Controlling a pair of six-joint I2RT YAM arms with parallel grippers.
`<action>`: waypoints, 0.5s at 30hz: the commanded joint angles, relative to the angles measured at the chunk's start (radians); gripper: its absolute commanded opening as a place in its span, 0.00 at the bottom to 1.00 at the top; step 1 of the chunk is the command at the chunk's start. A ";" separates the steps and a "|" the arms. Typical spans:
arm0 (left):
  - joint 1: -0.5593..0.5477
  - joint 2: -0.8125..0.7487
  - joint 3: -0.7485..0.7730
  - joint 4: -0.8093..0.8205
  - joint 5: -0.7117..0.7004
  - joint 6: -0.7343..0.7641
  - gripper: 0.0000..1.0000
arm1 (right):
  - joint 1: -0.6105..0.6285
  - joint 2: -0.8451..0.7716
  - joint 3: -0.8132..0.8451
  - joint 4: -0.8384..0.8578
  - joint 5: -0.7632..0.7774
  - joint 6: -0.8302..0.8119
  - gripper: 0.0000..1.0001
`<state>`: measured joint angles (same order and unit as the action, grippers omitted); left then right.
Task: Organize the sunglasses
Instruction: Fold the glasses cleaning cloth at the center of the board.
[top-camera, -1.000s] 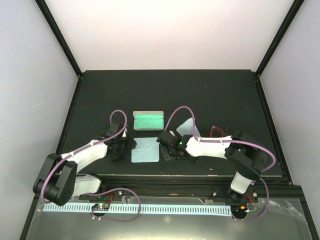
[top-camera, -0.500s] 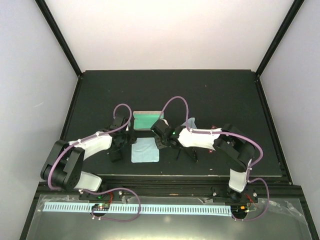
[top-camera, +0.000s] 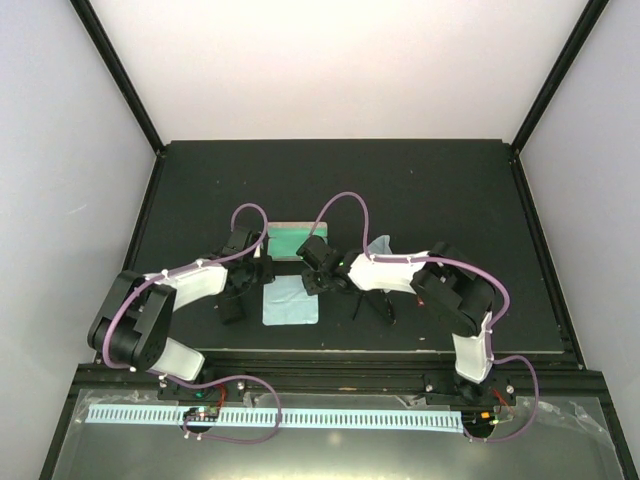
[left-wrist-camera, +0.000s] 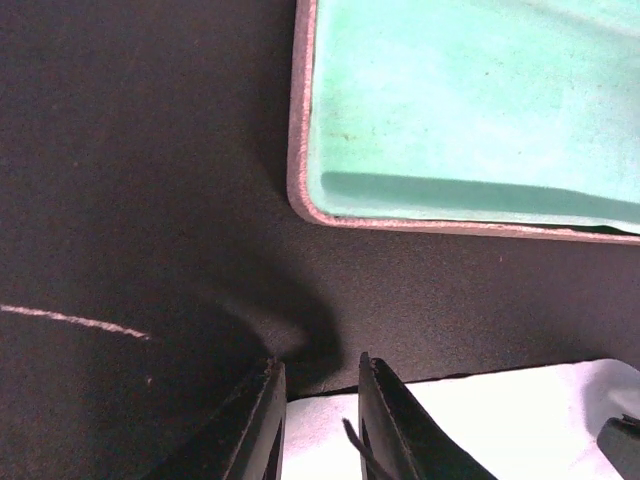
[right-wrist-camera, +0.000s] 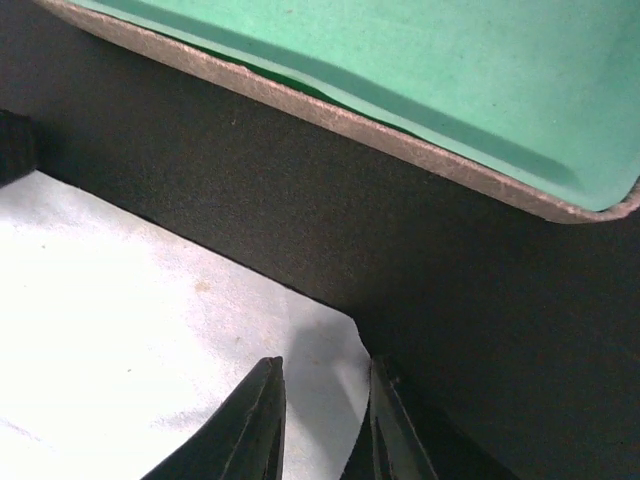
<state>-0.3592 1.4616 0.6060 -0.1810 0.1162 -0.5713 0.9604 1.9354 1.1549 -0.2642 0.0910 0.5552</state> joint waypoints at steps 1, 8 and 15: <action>0.003 0.043 -0.020 -0.038 0.036 0.019 0.18 | -0.005 0.029 0.017 0.019 -0.025 -0.011 0.26; 0.003 0.013 -0.032 -0.080 -0.027 -0.003 0.20 | -0.005 0.022 0.011 0.021 -0.024 -0.016 0.18; 0.002 -0.051 -0.036 -0.128 -0.095 -0.014 0.31 | -0.006 0.026 0.016 0.018 -0.017 -0.014 0.07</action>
<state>-0.3595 1.4265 0.5900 -0.2054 0.0769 -0.5785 0.9585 1.9442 1.1610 -0.2512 0.0677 0.5434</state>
